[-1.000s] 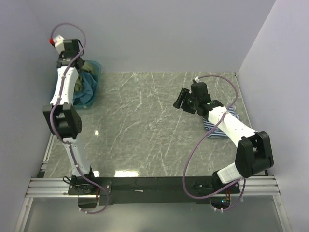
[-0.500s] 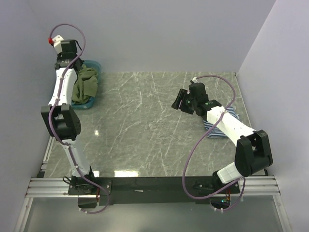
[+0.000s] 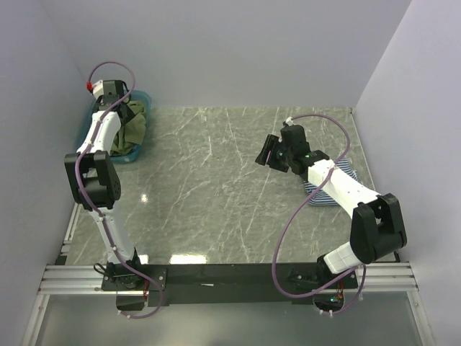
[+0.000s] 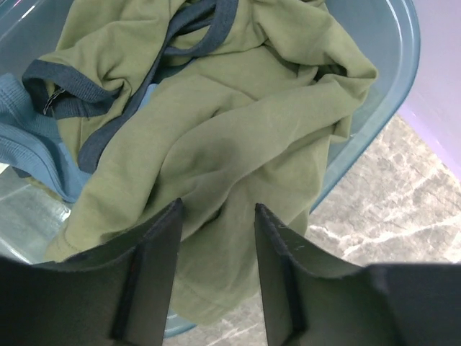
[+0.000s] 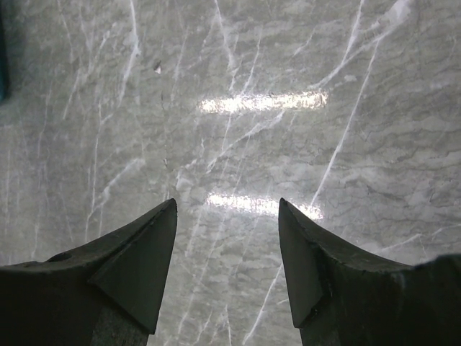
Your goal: Fold and stack the tank tops
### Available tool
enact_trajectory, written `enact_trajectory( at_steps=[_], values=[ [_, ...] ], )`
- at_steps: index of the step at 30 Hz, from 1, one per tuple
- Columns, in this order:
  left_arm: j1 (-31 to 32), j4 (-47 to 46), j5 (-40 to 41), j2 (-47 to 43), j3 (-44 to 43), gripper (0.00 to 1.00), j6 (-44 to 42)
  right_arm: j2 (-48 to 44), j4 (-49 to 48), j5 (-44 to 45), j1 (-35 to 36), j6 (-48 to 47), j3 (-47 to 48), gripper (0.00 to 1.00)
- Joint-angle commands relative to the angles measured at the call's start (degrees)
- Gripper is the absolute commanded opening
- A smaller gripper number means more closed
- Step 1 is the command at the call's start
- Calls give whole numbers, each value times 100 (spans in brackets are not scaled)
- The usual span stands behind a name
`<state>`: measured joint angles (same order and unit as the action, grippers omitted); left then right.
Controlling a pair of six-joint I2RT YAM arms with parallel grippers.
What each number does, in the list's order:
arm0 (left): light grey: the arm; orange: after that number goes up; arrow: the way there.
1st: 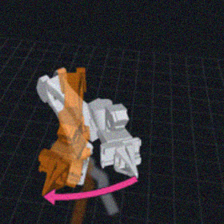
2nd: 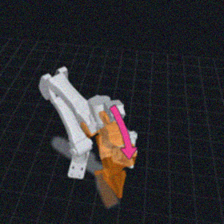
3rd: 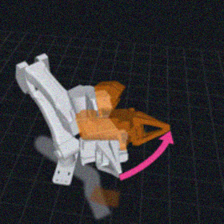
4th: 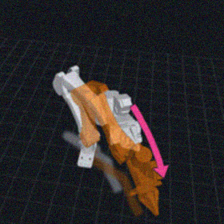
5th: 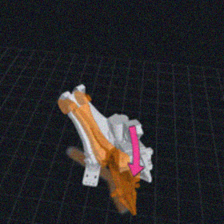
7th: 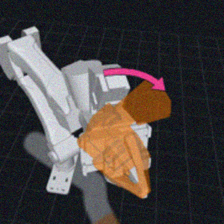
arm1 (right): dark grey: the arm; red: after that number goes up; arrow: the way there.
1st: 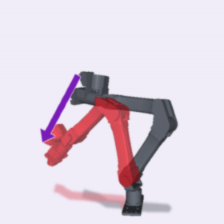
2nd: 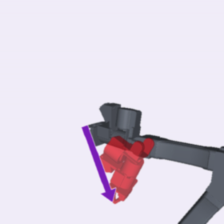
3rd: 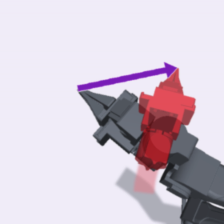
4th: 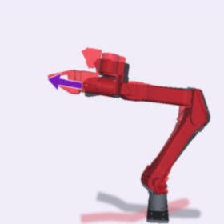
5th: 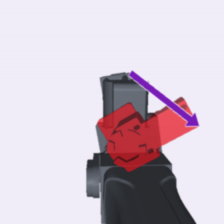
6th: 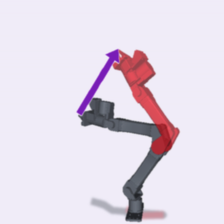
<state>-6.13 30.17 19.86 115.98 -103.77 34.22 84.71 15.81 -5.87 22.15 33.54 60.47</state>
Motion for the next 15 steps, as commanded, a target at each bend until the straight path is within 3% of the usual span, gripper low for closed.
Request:
enact_trajectory(
  at_steps=[1,4,10,15],
  values=[
    [7,-134,236,144,-258,47,24,-121,-166,7,52,-49,-79,65],
    [-2,-336,413,100,-267,43,-81,-121,-166,33,52,-58,-114,65],
    [-2,181,528,627,-1119,51,-205,-68,-193,7,52,-67,-114,65],
    [-2,278,554,846,-1225,47,-223,-33,-201,-2,52,-67,-105,65]
  ],
)
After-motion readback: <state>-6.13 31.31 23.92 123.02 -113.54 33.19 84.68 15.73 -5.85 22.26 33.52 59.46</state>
